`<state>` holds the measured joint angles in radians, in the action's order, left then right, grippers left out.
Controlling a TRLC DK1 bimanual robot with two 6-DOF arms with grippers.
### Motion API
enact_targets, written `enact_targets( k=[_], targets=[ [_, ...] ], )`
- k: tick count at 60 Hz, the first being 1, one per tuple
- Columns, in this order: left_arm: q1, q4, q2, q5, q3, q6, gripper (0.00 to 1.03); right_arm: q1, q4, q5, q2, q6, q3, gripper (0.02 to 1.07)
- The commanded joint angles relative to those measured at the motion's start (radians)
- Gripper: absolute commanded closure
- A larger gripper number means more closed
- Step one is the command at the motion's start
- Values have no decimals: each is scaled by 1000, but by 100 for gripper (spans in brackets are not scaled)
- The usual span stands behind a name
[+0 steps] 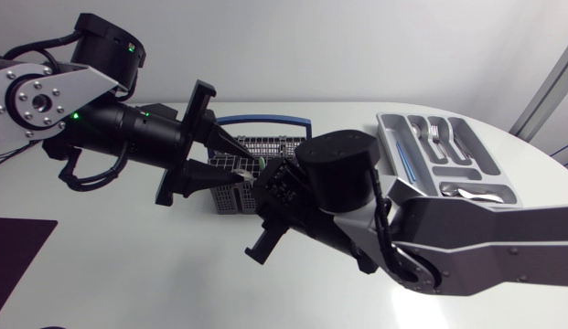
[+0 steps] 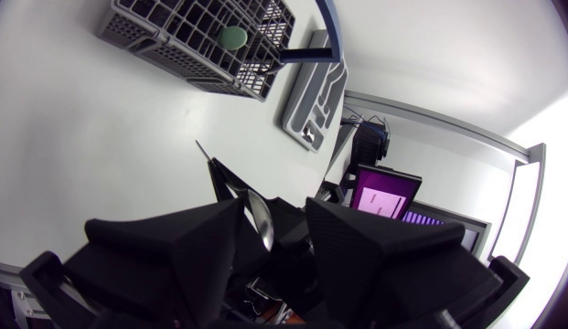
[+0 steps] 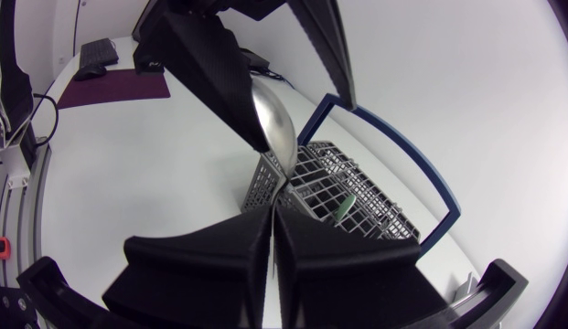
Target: Unload the cutlery basket into the drawer organizer.
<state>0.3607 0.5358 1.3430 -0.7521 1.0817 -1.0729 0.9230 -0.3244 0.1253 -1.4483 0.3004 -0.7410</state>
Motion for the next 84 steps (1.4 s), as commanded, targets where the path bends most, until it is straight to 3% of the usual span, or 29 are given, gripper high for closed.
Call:
enact_targets(
  k=[1, 11, 19, 28, 46, 60, 84],
  targets=[
    [-11, -16, -5, -13, -6, 11, 29, 0, 22, -16, 26, 16, 0, 101],
    [-57, -2, 7, -1, 7, 59, 18, -18, 70, -50, 40, 22, 2, 101],
    [-72, 92, 13, 80, 34, 165, 14, -44, 117, -61, 74, 36, 5, 101],
    [-74, 158, 15, 165, 47, 249, 12, -99, 183, -92, 123, 63, 9, 101],
    [-77, 181, 16, 329, 99, 344, 12, -294, 430, -223, 250, 194, -11, 101],
    [-5, 162, 50, 481, 130, 389, 8, -615, 578, -381, 290, 462, -6, 101],
    [43, 108, 88, 589, 119, 430, 8, -1003, 688, -447, 174, 933, -52, 101]
  ],
)
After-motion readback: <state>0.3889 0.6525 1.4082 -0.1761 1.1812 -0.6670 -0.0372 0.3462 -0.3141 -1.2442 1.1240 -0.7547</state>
